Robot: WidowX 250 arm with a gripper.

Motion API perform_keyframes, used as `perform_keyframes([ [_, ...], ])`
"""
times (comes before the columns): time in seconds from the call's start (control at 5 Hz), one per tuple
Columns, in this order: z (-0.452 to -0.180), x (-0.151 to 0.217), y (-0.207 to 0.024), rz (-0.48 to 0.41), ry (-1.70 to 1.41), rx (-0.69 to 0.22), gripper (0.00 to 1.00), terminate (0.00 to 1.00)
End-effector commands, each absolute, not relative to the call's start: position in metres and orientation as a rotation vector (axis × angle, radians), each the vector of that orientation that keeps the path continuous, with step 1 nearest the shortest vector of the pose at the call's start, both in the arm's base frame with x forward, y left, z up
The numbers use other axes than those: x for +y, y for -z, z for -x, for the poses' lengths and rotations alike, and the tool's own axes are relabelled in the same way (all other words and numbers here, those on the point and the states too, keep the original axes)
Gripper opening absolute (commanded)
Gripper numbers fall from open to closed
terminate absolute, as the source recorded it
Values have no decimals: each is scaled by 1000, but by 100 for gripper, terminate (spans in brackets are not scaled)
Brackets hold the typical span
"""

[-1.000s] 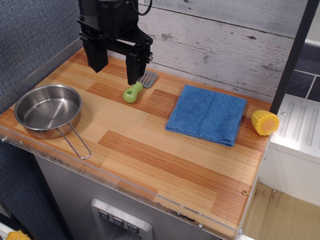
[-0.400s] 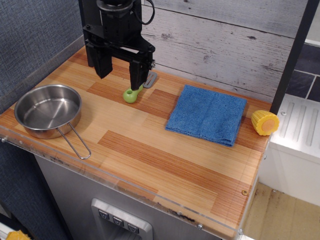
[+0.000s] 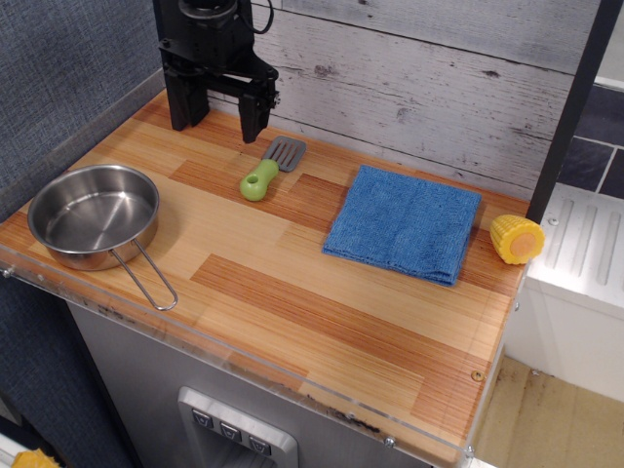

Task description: Place green spatula on top of blue cloth.

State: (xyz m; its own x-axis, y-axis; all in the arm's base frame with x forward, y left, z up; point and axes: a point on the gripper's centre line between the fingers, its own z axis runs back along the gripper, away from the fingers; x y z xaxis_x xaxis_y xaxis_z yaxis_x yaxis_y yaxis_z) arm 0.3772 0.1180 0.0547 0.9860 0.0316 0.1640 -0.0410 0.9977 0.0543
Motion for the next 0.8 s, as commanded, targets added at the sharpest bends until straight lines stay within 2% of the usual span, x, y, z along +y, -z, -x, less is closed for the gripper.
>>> perform_keyframes([
  [0.0, -385, 123, -55, -84, 3, -170, 100, 0],
  [0.2, -386, 110, -71, -77, 14, -222, 100, 0],
  [0.4, -386, 104, -77, -82, 26, -241, 100, 0],
  [0.6, -385, 98, -70, -71, 32, -220, 100, 0],
])
